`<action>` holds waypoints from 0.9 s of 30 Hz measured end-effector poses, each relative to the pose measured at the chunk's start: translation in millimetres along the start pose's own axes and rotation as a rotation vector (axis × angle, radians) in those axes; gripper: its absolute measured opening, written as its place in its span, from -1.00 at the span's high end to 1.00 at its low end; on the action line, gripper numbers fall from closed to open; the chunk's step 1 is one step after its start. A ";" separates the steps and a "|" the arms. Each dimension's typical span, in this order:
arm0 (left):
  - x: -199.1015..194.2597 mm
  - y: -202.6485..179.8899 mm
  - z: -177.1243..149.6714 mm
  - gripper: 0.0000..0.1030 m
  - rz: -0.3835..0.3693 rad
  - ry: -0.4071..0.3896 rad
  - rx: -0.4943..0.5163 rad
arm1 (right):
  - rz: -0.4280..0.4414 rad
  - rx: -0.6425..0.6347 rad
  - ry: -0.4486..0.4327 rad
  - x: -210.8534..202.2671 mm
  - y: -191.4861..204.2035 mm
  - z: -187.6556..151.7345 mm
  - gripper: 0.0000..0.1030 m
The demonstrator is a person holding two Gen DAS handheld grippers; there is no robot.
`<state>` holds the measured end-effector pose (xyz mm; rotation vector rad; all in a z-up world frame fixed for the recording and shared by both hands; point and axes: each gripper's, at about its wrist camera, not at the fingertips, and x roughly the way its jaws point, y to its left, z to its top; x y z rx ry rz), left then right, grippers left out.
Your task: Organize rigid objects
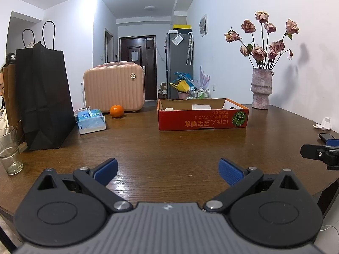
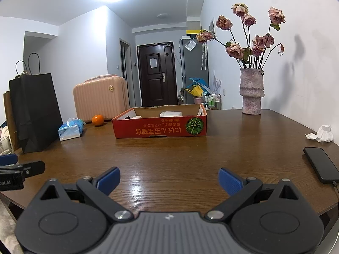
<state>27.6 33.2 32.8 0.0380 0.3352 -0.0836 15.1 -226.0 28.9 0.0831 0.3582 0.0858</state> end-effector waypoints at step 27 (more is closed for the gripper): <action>5.7 0.2 -1.2 -1.00 -0.016 0.023 -0.011 | -0.001 0.008 0.011 3.4 -1.6 -0.8 -0.93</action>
